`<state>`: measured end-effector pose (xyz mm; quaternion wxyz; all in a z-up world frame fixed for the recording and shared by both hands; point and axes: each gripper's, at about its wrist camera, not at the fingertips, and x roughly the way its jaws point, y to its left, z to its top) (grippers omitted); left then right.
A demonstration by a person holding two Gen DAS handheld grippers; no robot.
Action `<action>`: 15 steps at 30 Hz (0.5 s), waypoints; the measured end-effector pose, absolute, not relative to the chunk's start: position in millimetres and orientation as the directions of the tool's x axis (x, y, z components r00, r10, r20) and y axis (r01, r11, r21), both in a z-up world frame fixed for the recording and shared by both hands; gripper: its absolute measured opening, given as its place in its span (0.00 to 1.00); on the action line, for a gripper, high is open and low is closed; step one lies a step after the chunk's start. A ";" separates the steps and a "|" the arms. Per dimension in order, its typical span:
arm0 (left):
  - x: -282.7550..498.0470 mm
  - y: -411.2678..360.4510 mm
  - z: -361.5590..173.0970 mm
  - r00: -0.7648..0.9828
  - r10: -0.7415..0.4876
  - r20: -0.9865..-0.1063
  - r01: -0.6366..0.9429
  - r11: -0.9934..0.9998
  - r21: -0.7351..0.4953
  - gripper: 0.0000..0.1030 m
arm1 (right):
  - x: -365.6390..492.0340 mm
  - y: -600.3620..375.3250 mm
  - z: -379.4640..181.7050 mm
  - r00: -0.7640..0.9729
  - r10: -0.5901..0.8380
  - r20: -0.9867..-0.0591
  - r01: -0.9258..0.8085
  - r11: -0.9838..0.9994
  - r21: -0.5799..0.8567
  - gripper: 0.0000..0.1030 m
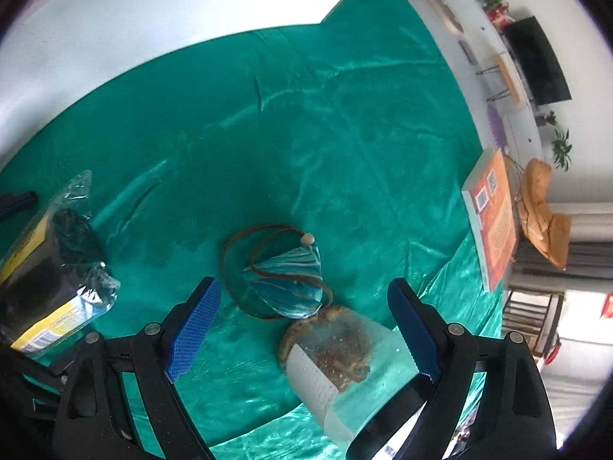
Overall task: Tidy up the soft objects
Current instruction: 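Grasp the teal cloth pouch with the right tool and lift it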
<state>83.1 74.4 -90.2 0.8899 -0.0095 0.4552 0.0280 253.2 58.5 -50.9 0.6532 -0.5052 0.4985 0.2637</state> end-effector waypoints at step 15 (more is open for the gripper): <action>83.5 74.3 -90.0 0.583 0.039 -0.812 -0.056 0.998 0.008 1.00 | 265.5 46.0 -7.0 0.334 -0.084 -0.939 -0.795 0.510 -0.328 0.46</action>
